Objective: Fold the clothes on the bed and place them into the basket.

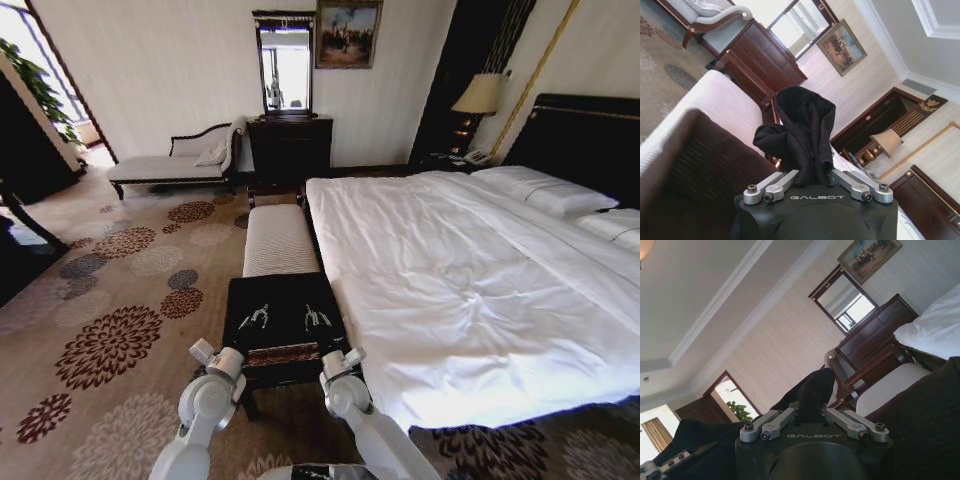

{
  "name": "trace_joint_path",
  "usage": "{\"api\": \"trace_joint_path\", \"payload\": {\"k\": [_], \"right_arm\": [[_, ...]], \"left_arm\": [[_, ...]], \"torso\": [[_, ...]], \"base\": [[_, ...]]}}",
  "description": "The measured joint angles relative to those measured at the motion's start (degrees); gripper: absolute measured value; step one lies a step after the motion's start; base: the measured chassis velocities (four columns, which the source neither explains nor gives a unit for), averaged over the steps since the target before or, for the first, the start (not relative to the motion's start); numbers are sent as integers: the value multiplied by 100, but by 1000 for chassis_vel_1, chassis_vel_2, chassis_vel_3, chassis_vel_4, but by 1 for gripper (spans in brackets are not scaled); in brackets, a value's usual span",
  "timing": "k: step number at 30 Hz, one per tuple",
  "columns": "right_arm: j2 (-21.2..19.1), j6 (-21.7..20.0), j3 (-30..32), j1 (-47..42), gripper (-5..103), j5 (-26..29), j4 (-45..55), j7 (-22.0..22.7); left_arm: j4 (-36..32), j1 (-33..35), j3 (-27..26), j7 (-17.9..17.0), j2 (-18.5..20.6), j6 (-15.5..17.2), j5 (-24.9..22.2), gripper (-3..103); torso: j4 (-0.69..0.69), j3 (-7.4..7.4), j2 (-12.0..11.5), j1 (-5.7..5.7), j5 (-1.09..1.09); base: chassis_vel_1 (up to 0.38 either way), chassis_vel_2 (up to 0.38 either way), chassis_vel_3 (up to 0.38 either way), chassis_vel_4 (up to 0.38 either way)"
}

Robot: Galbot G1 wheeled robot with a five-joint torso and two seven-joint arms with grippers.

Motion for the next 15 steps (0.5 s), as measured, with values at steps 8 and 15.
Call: {"api": "trace_joint_path", "payload": {"k": [8,15], "right_arm": [[11,59,-19,80,9,47,-65,37],[-10,74,-18,209,9,91,-130,62]], "left_arm": [[31,0,-24,7,-11,-12,9,9],[100,-42,-4,19,-32,-12,27,9]], "torso": [[0,3,-4,9,1],[-6,2,-3,2,4]], "base": [[-14,279,40,-271],[-112,-31,55,-13]]}}
